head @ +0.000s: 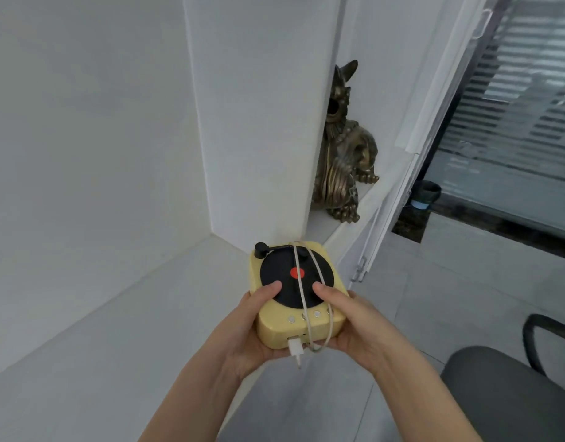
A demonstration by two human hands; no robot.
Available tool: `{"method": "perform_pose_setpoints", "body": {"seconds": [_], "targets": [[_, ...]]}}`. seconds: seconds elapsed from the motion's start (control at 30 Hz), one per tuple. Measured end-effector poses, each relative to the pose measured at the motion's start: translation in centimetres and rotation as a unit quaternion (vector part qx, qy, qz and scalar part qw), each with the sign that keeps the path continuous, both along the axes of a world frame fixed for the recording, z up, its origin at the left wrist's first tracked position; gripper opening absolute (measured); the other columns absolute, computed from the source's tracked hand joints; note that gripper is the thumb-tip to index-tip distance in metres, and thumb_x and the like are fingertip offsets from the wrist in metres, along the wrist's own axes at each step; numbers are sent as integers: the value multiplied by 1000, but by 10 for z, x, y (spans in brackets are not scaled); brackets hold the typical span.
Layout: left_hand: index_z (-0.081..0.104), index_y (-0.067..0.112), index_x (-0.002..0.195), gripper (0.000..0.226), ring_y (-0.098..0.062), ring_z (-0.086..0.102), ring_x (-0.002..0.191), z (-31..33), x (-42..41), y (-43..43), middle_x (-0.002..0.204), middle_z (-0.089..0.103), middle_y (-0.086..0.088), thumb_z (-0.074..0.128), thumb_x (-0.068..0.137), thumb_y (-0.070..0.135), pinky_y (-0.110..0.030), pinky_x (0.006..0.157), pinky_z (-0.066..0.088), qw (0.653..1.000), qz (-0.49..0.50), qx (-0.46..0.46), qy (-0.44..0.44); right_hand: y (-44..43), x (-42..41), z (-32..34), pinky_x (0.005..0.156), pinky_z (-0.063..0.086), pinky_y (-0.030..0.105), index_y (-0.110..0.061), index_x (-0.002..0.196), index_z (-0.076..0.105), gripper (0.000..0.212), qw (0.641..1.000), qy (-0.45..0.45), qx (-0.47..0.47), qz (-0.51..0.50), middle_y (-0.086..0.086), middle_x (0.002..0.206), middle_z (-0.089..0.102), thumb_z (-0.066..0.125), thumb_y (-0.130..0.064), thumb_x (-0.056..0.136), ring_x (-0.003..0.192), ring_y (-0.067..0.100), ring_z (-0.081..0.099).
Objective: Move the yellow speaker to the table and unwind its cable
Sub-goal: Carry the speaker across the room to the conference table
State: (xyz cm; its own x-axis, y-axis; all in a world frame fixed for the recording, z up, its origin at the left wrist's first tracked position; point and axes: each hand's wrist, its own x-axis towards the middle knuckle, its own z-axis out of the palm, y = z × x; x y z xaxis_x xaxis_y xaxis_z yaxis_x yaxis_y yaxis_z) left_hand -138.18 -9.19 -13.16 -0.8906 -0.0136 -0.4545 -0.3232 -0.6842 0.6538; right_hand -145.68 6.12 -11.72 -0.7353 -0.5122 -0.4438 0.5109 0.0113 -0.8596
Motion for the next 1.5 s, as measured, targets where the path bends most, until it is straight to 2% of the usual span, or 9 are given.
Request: {"method": "perform_pose_setpoints", "body": {"seconds": [0.13, 0.3, 0.5, 0.63, 0.83, 1.0, 1.2, 1.3, 1.5], "targets": [[55, 16, 125, 59, -36, 68, 99, 13, -25, 30, 114, 70, -16, 68, 71, 37, -51, 74, 56, 998, -64, -20, 10, 35, -4, 12, 65, 58, 36, -7, 116, 62, 72, 997, 23, 18, -71, 14, 103, 74, 77, -41, 54, 93, 30, 71], [64, 20, 111, 43, -32, 70, 94, 27, -55, 72, 105, 74, -12, 63, 73, 39, -50, 78, 55, 989, -139, -48, 30, 79, -8, 18, 71, 59, 39, -12, 114, 64, 66, 987, 29, 20, -154, 10, 103, 75, 74, -49, 60, 95, 28, 71], [64, 20, 113, 36, -35, 68, 97, 33, -97, 130, 104, 74, -11, 59, 83, 40, -50, 74, 56, 975, -209, -69, 16, 133, -16, 25, 68, 58, 38, -13, 102, 67, 37, 965, 22, 0, -260, 9, 95, 77, 66, -43, 80, 89, 27, 71], [64, 20, 114, 44, -37, 68, 95, 31, -132, 177, 106, 73, -13, 64, 75, 41, -51, 72, 56, 965, -253, -66, 8, 177, -35, 23, 81, 57, 48, -9, 106, 65, 38, 946, 6, 6, -325, 13, 99, 75, 69, -36, 80, 94, 31, 70], [64, 20, 115, 52, -38, 69, 91, 26, -178, 228, 105, 74, -14, 70, 67, 38, -53, 66, 55, 963, -268, -38, -12, 226, -76, 18, 80, 58, 48, -7, 109, 64, 40, 934, -4, 21, -357, 16, 103, 73, 70, -32, 79, 95, 33, 69], [64, 18, 114, 44, -40, 67, 93, 25, -222, 258, 105, 73, -16, 68, 76, 38, -54, 69, 55, 964, -261, -51, -25, 254, -119, 16, 74, 59, 43, -8, 106, 66, 36, 932, 6, 20, -362, 14, 98, 74, 69, -32, 79, 91, 30, 70], [66, 18, 111, 40, -37, 70, 87, 26, -263, 267, 96, 76, -13, 67, 78, 40, -51, 66, 56, 963, -260, -61, -31, 262, -159, 17, 80, 57, 56, -5, 104, 64, 36, 930, 0, 22, -367, 18, 101, 73, 71, -30, 79, 93, 35, 69], [66, 18, 111, 39, -37, 69, 87, 26, -285, 267, 94, 76, -13, 66, 78, 40, -50, 65, 56, 962, -261, -66, -35, 262, -181, 15, 74, 59, 48, -6, 104, 64, 36, 929, -8, 21, -368, 16, 99, 73, 71, -31, 78, 90, 32, 69], [65, 17, 113, 43, -37, 70, 86, 22, -344, 263, 101, 74, -15, 68, 77, 39, -51, 63, 56, 959, -276, -62, -33, 260, -234, 14, 75, 58, 44, -8, 102, 64, 33, 928, -11, 17, -372, 15, 99, 73, 70, -31, 80, 92, 31, 69]]}}
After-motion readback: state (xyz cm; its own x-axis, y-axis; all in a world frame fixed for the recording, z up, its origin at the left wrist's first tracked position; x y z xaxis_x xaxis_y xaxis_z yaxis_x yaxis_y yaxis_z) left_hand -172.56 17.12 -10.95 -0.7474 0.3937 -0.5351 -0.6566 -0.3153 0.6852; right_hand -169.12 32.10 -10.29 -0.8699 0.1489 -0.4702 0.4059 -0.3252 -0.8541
